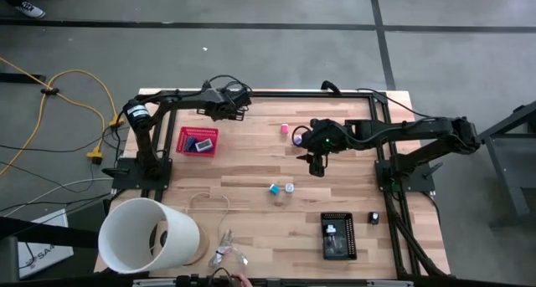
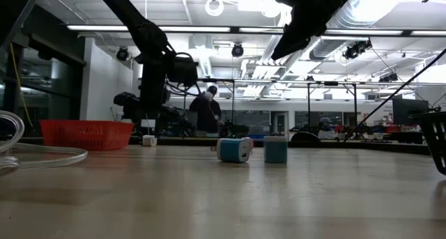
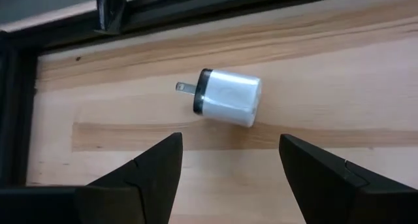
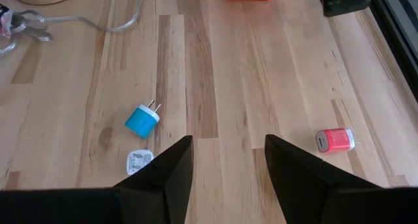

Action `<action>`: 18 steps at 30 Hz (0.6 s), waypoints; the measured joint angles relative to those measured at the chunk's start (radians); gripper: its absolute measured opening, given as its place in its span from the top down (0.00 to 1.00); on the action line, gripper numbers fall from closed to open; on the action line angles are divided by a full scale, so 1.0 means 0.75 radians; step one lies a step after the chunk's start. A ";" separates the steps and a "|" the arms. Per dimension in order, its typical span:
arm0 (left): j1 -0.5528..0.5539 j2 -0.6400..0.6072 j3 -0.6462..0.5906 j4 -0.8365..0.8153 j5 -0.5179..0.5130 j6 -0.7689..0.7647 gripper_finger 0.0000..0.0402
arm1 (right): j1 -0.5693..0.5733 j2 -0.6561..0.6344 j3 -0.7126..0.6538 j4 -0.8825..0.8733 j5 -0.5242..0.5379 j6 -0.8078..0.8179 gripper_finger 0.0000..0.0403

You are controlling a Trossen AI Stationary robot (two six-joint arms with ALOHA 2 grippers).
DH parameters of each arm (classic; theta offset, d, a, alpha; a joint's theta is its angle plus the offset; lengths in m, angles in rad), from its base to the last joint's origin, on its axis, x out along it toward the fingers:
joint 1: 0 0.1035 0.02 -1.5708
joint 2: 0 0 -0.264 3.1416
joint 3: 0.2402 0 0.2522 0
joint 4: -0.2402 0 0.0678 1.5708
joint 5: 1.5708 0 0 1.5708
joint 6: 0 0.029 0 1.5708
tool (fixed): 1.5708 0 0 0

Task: Pick & Place Office items
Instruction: Put the white charger adapter into the black bin

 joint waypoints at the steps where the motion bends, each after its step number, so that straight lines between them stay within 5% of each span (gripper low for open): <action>1: -0.013 0.000 0.000 0.000 -0.030 -0.013 0.39 | 0.000 0.000 0.000 0.001 0.000 0.000 0.56; 6: -0.045 0.000 0.000 0.002 -0.129 -0.036 0.39 | 0.000 0.000 0.000 0.001 0.000 0.000 0.56; 18: 0.014 0.000 0.000 0.006 -0.075 -0.079 0.39 | 0.000 0.000 0.000 0.001 0.000 0.000 0.56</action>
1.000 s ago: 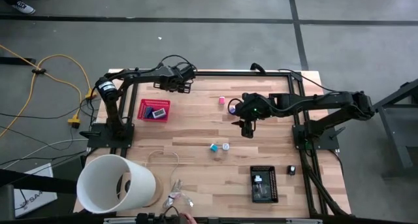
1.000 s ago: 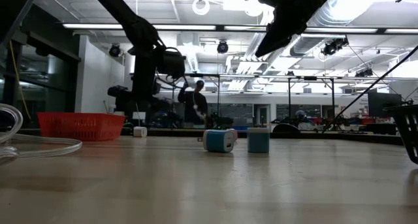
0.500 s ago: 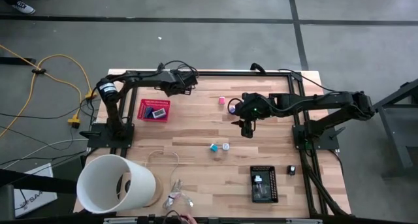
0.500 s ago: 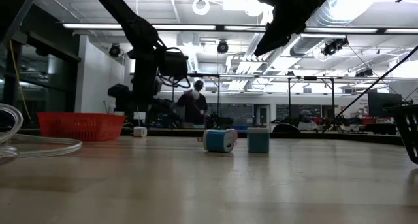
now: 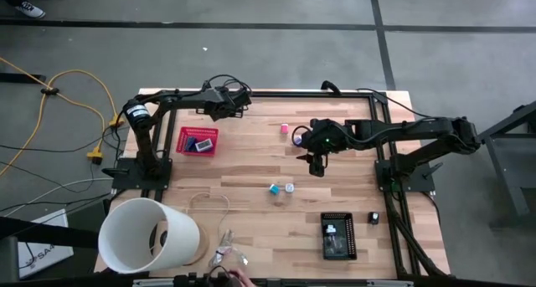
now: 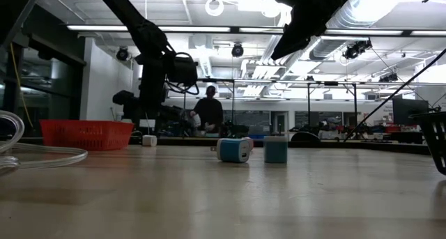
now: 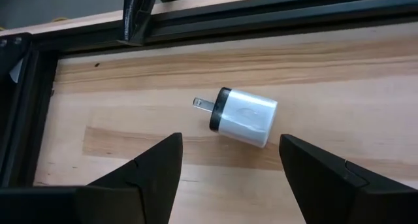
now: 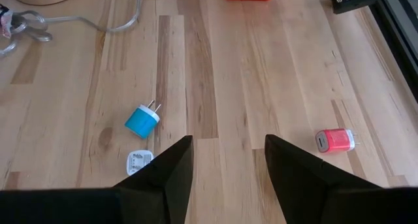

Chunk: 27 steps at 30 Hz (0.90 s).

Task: Pick & Place Office items
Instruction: Put the white charger adapter into the black bin

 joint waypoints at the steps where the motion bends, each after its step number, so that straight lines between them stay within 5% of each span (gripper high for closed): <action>1: 0.000 0.000 0.000 0.004 0.000 -0.004 0.39 | 0.000 0.000 0.000 0.000 0.000 0.000 0.56; 27: 0.057 0.040 0.000 0.106 0.076 -0.027 0.39 | 0.001 0.000 0.000 0.008 0.000 0.001 0.56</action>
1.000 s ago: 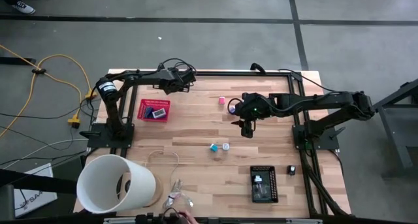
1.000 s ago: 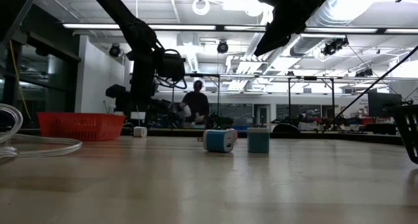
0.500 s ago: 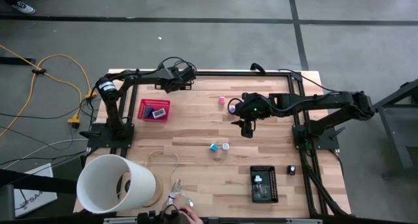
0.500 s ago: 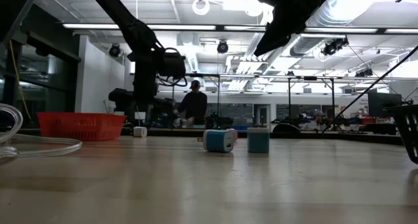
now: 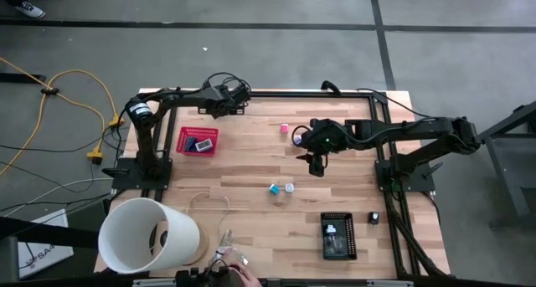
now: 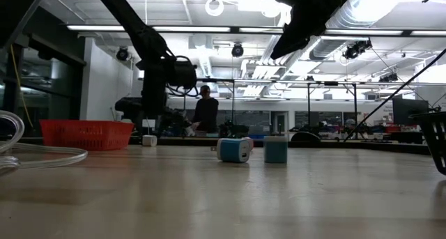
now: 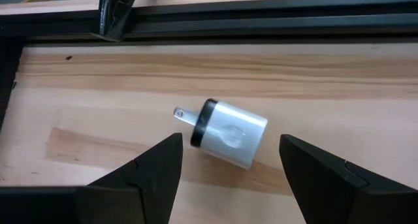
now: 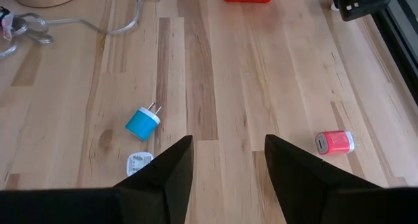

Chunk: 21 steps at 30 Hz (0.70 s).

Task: Pick & Place Office items
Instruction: Put the white charger adapter into the black bin

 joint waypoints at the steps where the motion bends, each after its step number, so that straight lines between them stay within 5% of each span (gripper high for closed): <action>1: 0.001 0.000 0.000 0.000 0.000 0.005 0.39 | 0.000 0.000 0.000 0.000 0.000 0.000 0.56; 21: 0.054 0.004 0.000 0.065 0.082 0.140 0.39 | 0.000 0.000 0.000 0.000 0.000 0.000 0.56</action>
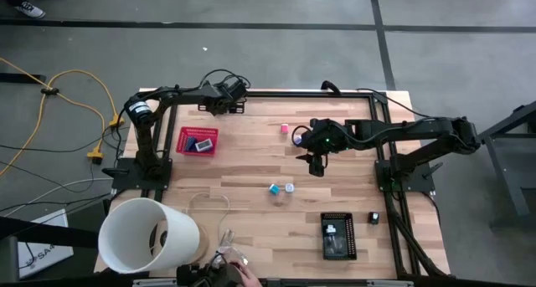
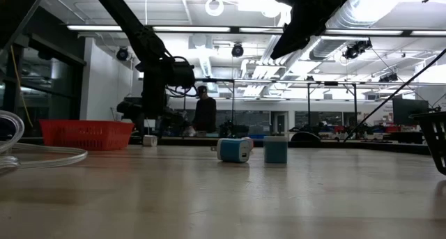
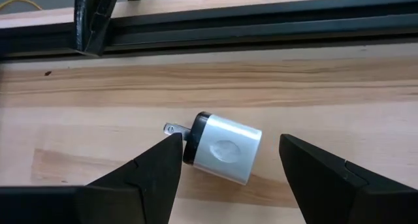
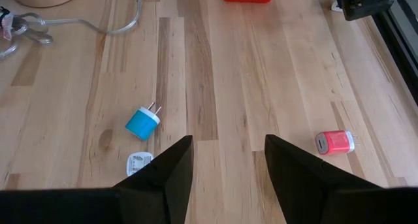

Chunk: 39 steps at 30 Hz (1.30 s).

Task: Pick & Place Office items
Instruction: Put the white charger adapter into the black bin

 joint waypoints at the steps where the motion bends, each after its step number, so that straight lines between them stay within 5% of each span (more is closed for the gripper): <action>1: 0.004 0.000 0.000 -0.001 0.009 0.000 0.39 | 0.000 0.000 0.000 0.000 0.000 0.000 0.56; 17: 0.013 0.001 0.000 -0.002 0.053 0.025 0.39 | 0.000 0.000 0.000 0.000 0.000 0.000 0.56; 39: 0.013 0.001 0.001 -0.006 0.052 0.025 0.60 | 0.000 0.000 0.000 0.000 0.000 0.000 0.56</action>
